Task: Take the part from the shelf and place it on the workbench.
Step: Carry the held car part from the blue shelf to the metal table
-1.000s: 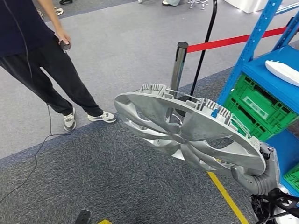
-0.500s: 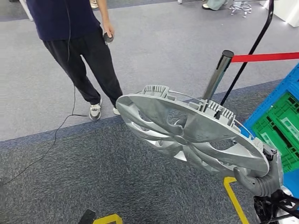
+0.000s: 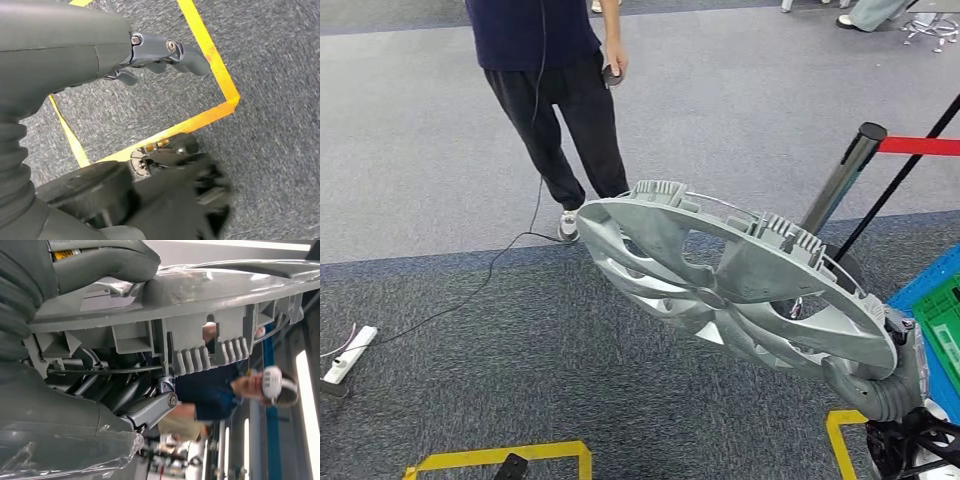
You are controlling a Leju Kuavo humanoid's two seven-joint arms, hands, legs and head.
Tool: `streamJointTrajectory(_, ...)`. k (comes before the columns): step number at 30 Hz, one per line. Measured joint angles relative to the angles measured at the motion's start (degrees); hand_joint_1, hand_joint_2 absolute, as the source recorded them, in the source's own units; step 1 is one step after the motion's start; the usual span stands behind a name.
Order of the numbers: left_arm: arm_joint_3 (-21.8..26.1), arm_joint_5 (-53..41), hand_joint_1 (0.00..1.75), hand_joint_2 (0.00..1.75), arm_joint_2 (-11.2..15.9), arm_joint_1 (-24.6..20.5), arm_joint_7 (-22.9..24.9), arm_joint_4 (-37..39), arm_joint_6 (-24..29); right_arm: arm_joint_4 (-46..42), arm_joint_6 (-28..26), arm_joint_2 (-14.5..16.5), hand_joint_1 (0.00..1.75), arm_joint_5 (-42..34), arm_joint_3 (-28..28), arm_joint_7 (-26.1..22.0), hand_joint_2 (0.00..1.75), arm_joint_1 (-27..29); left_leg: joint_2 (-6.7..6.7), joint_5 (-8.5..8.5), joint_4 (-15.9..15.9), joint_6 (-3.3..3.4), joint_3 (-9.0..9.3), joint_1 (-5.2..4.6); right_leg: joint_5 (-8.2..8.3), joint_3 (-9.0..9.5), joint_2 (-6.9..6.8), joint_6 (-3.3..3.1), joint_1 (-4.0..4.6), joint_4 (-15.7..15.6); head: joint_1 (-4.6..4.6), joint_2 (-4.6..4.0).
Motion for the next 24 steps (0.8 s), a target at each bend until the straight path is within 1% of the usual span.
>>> streamJointTrajectory(1,-0.1,0.0,0.0,1.75,0.0,-0.1,0.0,0.0,0.0,0.0,0.0,0.0,1.75,0.0,-0.1,0.0,1.75,0.0,0.97,1.15,-3.6,0.28,1.99,-0.18,-0.16,0.03,-0.56,0.23,0.15,0.2,-0.01,0.01)
streamJointTrajectory(2,-0.2,0.0,0.0,1.75,0.0,-0.2,0.0,0.0,-0.1,-0.1,0.0,0.0,1.75,0.0,-0.1,0.0,1.75,0.0,1.73,1.73,-6.0,0.58,3.24,-0.36,-0.28,0.05,-1.08,0.48,0.31,0.3,0.02,0.01)
streamJointTrajectory(3,-0.3,0.0,0.0,1.75,-0.1,-0.3,0.0,0.0,-0.2,-0.1,0.1,0.0,1.75,0.0,-0.1,0.0,1.75,-0.1,1.98,1.81,-7.1,0.9,3.67,-0.55,-0.38,0.07,-1.59,0.75,0.44,0.4,0.01,0.01)
streamJointTrajectory(4,-0.3,0.0,0.0,1.75,-0.1,-0.3,0.0,0.0,-0.2,-0.1,0.1,0.0,1.75,0.0,-0.2,0.0,1.75,-0.1,1.42,1.83,-7.3,1.28,3.54,-0.64,-0.44,0.14,-2.14,1.01,0.49,0.4,0.02,0.01)
streamJointTrajectory(5,-0.4,0.0,0.0,1.75,-0.1,-0.2,0.0,0.0,-0.3,-0.1,0.1,0.0,1.75,0.1,-0.1,0.0,1.75,-0.2,0.84,1.94,-7.4,1.63,3.49,-0.59,-0.56,0.13,-2.37,1.31,0.39,0.3,0.01,0.01)
streamJointTrajectory(6,-0.4,0.0,0.0,1.75,-0.1,-0.1,0.0,0.0,-0.3,-0.1,0.1,0.0,1.75,0.1,-0.1,0.0,1.75,-0.2,0.3,2.04,-7.4,1.95,3.51,-0.51,-0.99,0.02,-1.77,1.62,0.27,0.7,0.03,0.02)
streamJointTrajectory(7,-0.4,0.0,0.0,1.75,-0.1,-0.1,0.0,0.0,-0.4,-0.2,0.1,0.0,1.75,0.1,-0.2,0.0,1.75,-0.3,-0.2,2.15,-7.5,2.29,3.55,-0.38,-1.96,-0.53,-0.56,1.89,0.13,2.0,0.12,0.02)
streamJointTrajectory(8,-0.4,0.0,0.0,1.75,-0.1,-0.1,0.0,0.0,-0.4,-0.2,0.1,0.0,1.75,0.1,-0.2,0.0,1.75,-0.3,-0.71,2.25,-7.6,2.56,3.61,-0.24,-3.53,-1.73,1.01,2.12,0.01,4.7,0.22,0.01)
streamJointTrajectory(9,-0.4,-0.1,0.0,1.75,-0.1,-0.2,0.0,0.0,-0.4,-0.2,0.2,0.0,1.75,0.1,-0.3,0.1,1.75,-0.3,-1.25,2.28,-7.6,2.72,3.59,-0.21,-5.45,-3.41,2.45,2.24,-0.05,8.6,0.35,0.01)
streamJointTrajectory(10,-0.4,-0.1,0.0,1.75,-0.1,-0.3,0.0,0.0,-0.4,-0.2,0.2,0.0,1.75,0.1,-0.3,0.1,1.75,-0.2,-1.85,2.3,-7.6,2.84,3.57,-0.22,-7.25,-5.41,3.2,2.3,-0.08,12.8,0.4,0.01)
streamJointTrajectory(11,-0.4,-0.2,0.0,1.75,-0.1,-0.3,0.0,0.0,-0.5,-0.2,0.2,0.0,1.75,0.1,-0.4,0.1,1.75,-0.1,-2.49,2.32,-7.6,2.88,3.55,-0.23,-8.31,-7.07,3.46,2.34,-0.08,16.1,0.43,0.01)
streamJointTrajectory(12,-0.4,-0.2,0.0,1.75,-0.1,-0.2,0.0,0.0,-0.5,-0.2,0.2,0.0,1.75,0.1,-0.4,0.1,1.75,-0.1,-3.17,2.33,-7.6,2.87,3.56,-0.23,-8.29,-7.87,3.53,2.35,-0.11,17.5,0.44,0.02)
streamJointTrajectory(13,-0.4,-0.2,0.0,1.75,-0.1,-0.2,0.0,0.0,-0.5,-0.2,0.2,0.0,1.75,0.2,-0.4,0.2,1.75,0.0,-3.87,2.37,-7.6,2.82,3.59,-0.21,-7.11,-7.49,3.6,2.33,-0.18,16.5,0.43,0.02)
streamJointTrajectory(14,-0.4,-0.2,0.0,1.75,-0.1,-0.1,0.0,0.0,-0.5,-0.2,0.2,0.0,1.75,0.2,-0.5,0.2,1.75,0.0,-4.62,2.41,-7.5,2.73,3.65,-0.15,-5.04,-5.95,3.97,2.34,-0.32,13.2,0.44,0.01)
streamJointTrajectory(15,-0.4,-0.3,0.0,1.75,-0.1,-0.1,0.0,0.0,-0.5,-0.2,0.2,0.0,1.75,0.2,-0.5,0.2,1.75,0.0,-5.35,2.45,-7.5,2.55,3.67,-0.09,-3.1,-3.88,5.1,2.43,-0.6,8.8,0.44,0.01)
streamJointTrajectory(16,-0.4,-0.3,0.0,1.75,-0.1,-0.2,0.0,0.0,-0.6,-0.3,0.2,0.0,1.75,0.3,-0.5,0.3,1.75,0.0,-6.08,2.51,-7.4,2.29,3.58,-0.09,-1.74,-1.97,6.47,2.5,-0.85,4.9,0.42,0.01)
streamJointTrajectory(17,-0.4,-0.3,0.0,1.75,0.0,-0.3,0.0,0.0,-0.6,-0.3,0.2,0.0,1.75,0.3,-0.5,0.3,1.75,0.0,-6.71,2.63,-7.3,1.96,3.37,-0.08,-1.02,-0.59,7.6,2.48,-1.02,2.2,0.4,0.01)
streamJointTrajectory(18,-0.4,-0.3,0.0,1.75,0.0,-0.3,0.0,0.0,-0.6,-0.4,0.1,0.0,1.75,0.3,-0.5,0.3,1.75,0.0,-7.31,2.82,-7.3,1.54,3.1,-0.03,-0.99,-0.02,8.32,2.35,-1.05,1.0,0.38,0.02)
streamJointTrajectory(19,-0.4,-0.4,0.0,1.75,0.0,-0.2,0.0,0.0,-0.6,-0.4,0.1,0.0,1.75,0.4,-0.5,0.3,1.75,0.1,-7.89,3.08,-7.4,1.11,2.83,0.04,-0.99,0.08,8.13,2.06,-0.9,0.9,0.35,0.02)
streamJointTrajectory(20,-0.4,-0.4,0.0,1.75,0.0,0.0,0.0,0.0,-0.6,-0.4,0.0,0.0,1.75,0.4,-0.5,0.4,1.75,0.1,-8.44,3.32,-7.6,0.72,2.6,0.19,-0.8,0.06,7.48,1.65,-0.81,0.9,0.34,0.02)
streamJointTrajectory(21,-0.4,-0.4,0.0,1.75,0.0,0.1,0.0,0.0,-0.6,-0.5,0.0,0.0,1.75,0.4,-0.5,0.4,1.75,0.0,-8.15,3.2,-7.4,0.41,2.33,0.23,-0.61,0.03,6.83,1.22,-0.75,0.9,0.33,0.02)
streamJointTrajectory(22,-0.4,-0.4,0.0,1.75,0.0,0.2,0.0,0.0,-0.6,-0.6,0.0,0.0,1.75,0.5,-0.5,0.4,1.75,0.1,-7.1,2.46,-6.3,0.2,1.75,0.17,-0.44,0.05,6.11,0.79,-0.72,0.7,0.21,0.02)
streamJointTrajectory(23,-0.4,-0.4,0.0,1.75,0.0,0.1,0.0,0.0,-0.6,-0.7,0.0,0.0,1.75,0.5,-0.5,0.4,1.75,0.1,-5.58,1.06,-4.2,0.07,0.68,0.06,-0.3,0.05,5.34,0.4,-0.68,0.6,0.1,0.01)
streamJointTrajectory(24,-0.4,-0.4,0.0,1.75,0.0,0.0,0.0,0.0,-0.6,-0.8,0.0,0.0,1.75,0.5,-0.5,0.3,1.75,0.1,-3.75,-0.9,-0.7,-0.02,-0.94,-0.06,-0.26,0.02,4.55,0.1,-0.52,0.5,-0.01,0.01)
